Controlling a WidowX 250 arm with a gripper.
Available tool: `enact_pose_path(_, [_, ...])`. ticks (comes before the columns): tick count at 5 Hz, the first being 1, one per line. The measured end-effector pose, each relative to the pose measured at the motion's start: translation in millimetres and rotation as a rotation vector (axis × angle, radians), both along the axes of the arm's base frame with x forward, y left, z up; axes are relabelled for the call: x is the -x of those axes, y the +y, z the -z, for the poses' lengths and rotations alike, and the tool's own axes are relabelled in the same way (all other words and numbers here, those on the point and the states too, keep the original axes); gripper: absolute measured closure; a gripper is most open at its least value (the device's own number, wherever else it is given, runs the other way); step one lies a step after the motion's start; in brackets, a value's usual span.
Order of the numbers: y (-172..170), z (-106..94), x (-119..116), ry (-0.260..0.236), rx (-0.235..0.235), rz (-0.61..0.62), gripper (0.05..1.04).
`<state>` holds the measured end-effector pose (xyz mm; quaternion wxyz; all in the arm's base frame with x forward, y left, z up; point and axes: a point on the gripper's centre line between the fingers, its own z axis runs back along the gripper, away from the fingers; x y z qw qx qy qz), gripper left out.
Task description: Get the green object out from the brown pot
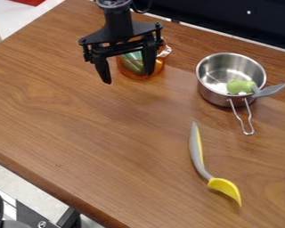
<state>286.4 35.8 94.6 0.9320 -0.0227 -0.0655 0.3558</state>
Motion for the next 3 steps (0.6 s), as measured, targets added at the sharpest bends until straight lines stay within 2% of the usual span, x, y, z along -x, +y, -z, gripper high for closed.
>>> enact_pose_path(1, [-1, 7.9, 3, 0.035, 0.007, -0.01, 0.085])
enact_pose_path(2, [3, -5.9, -9, 0.023, 0.02, -0.07, 0.085])
enact_pose_path(3, [7, -10.6, -21, 0.029, 0.05, -0.125, 0.085])
